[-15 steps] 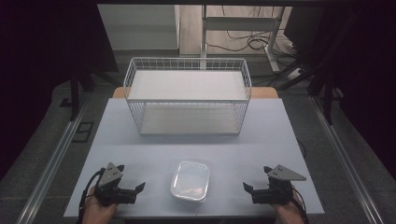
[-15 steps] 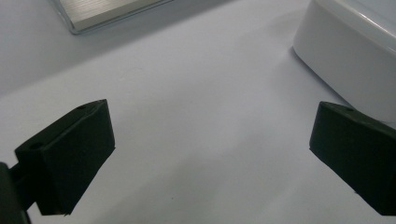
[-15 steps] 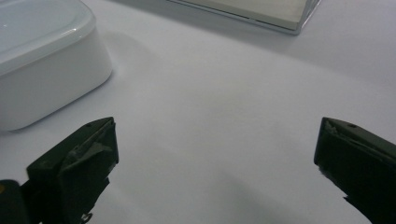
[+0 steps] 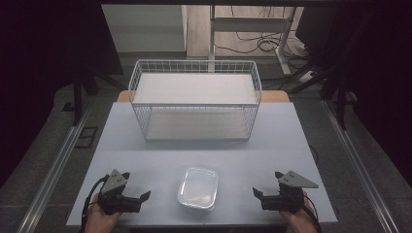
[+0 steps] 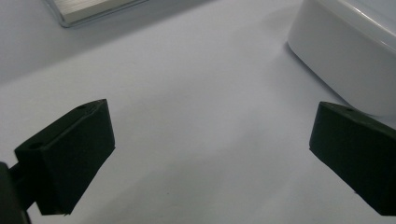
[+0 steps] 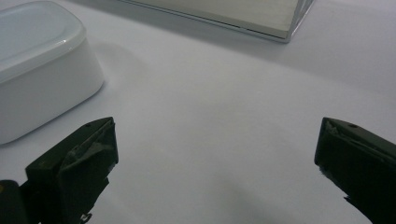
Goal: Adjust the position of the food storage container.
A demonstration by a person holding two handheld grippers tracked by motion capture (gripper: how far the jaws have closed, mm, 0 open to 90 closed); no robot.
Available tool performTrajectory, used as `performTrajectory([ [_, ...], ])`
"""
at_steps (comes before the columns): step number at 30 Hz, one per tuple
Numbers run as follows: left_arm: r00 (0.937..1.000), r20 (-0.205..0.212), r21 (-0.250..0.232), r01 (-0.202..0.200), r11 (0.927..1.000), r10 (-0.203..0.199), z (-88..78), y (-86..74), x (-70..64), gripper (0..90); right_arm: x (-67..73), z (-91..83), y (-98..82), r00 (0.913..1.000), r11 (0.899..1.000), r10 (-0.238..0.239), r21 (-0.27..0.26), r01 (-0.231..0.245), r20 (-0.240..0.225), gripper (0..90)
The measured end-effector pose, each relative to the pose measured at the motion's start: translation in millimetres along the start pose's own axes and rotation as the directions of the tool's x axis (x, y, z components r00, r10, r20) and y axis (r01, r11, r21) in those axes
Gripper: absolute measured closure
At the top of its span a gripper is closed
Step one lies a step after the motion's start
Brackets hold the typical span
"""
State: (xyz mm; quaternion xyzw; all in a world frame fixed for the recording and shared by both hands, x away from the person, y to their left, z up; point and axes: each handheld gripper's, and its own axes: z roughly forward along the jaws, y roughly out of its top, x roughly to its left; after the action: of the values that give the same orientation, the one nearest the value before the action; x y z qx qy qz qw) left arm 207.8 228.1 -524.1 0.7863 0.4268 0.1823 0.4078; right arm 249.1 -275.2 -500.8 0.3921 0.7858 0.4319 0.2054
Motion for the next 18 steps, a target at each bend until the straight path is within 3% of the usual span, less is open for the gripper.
performTrajectory([
  [6, 0.9972, -0.002, 0.050, -0.074, 0.9960, 0.075, 3.0, 1.2, -9.3, 0.0, 1.7, 0.1, 1.8, 0.9997, 1.000, 0.012, -0.006, -0.012, 0.020, 0.0],
  [12, 0.9964, 0.054, 0.042, -0.067, 0.9969, 0.065, 0.9, 4.9, -14.4, 1.0, 6.4, 0.6, 4.3, 0.9986, 1.000, -0.017, -0.002, 0.017, 0.050, 0.0],
  [18, 0.9906, 0.107, -0.002, -0.086, 0.9963, 0.086, -4.2, 10.5, -26.8, 16.5, 10.0, 1.2, 6.1, 0.9990, 1.000, -0.019, 0.008, 0.019, 0.040, 0.0],
])
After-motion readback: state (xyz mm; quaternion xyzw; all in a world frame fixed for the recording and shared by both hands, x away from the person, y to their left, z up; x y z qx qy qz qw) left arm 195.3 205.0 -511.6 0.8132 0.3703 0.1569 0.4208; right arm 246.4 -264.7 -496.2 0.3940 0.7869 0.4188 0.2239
